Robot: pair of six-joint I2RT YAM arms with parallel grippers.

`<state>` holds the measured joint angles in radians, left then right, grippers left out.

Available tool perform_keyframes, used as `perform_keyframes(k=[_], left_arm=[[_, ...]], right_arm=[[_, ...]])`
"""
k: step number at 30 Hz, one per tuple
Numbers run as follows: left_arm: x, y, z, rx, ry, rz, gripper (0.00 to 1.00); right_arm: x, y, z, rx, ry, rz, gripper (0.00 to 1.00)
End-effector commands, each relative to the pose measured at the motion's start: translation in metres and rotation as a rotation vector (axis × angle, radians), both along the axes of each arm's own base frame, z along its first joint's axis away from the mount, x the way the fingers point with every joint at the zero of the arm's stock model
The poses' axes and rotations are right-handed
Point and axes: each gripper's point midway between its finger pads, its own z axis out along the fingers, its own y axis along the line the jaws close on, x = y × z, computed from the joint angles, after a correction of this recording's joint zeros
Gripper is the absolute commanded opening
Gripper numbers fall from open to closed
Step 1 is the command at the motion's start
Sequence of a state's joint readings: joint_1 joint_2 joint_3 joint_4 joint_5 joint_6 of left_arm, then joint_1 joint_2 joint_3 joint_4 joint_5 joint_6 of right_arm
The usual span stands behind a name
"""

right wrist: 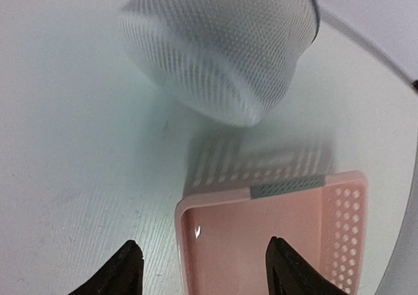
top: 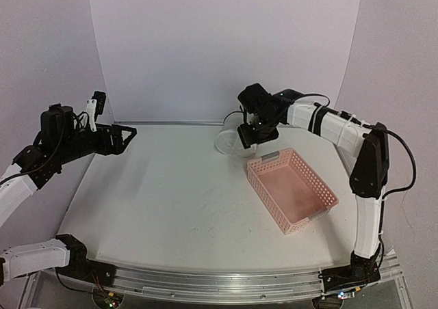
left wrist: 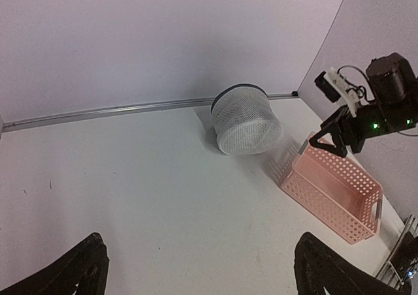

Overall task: Unzip the laundry bag and remove the bra
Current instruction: Move the bin to the center of the board, then set the laundry bag at the center of the board.

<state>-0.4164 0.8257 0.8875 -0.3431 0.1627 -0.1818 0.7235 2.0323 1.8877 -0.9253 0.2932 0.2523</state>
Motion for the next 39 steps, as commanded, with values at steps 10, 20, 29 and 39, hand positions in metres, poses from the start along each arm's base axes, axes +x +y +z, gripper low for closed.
perform_keyframes(k=[10,20,29,39], left_arm=[[0.0,0.0,0.007,0.005,-0.025,-0.002,1.0],[0.004,0.0,0.001,0.019,-0.013,0.004,1.0],[0.01,0.004,-0.006,0.044,-0.001,0.035,1.0],[0.011,0.004,-0.009,0.052,0.002,0.041,1.0]], right_arm=[[0.116,-0.023,0.167,0.21,-0.494,-0.134,0.82],[0.166,-0.02,0.128,0.299,-0.482,-0.027,0.86],[0.199,-0.012,0.08,0.436,-0.394,0.063,0.87],[0.212,0.005,0.048,0.584,-0.322,0.15,0.89]])
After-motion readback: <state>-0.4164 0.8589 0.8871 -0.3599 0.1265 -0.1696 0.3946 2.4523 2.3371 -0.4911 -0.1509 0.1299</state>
